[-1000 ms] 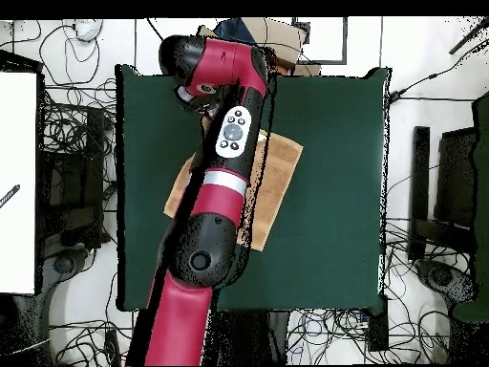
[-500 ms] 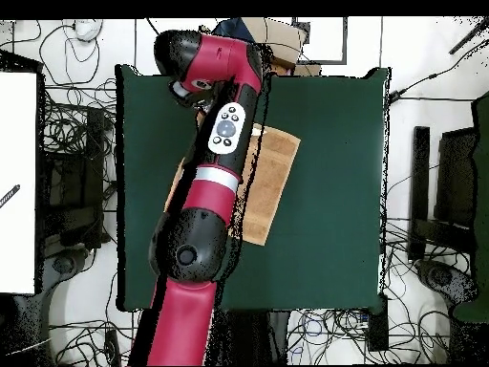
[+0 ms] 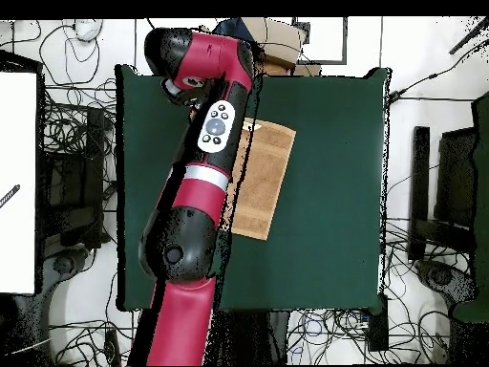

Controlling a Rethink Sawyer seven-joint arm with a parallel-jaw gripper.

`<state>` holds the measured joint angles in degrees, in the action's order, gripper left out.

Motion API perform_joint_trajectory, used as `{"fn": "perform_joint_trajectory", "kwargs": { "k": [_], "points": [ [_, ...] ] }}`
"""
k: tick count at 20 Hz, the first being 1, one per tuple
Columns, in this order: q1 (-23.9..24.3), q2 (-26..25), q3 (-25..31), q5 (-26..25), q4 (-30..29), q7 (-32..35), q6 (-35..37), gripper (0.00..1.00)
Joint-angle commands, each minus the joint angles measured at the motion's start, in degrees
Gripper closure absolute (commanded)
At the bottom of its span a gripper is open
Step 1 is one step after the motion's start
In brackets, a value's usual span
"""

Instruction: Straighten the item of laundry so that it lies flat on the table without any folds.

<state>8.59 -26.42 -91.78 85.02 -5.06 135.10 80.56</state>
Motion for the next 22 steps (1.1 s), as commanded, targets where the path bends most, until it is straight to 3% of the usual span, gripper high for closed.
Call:
{"fn": "perform_joint_trajectory", "kwargs": {
  "k": [1,5,6,22],
  "points": [
    [-0.72,0.69,-7.28,2.88,-0.97,18.14,-5.48,1.0],
    [-0.33,0.62,-8.01,3.79,-0.7,16.52,-4.93,1.0],
    [-0.28,0.61,-8.48,4.14,-0.81,16.26,-5.06,0.0],
    [-1.37,1.23,-7.58,2.8,-1.93,15.45,-2.19,0.0]
  ]
}}
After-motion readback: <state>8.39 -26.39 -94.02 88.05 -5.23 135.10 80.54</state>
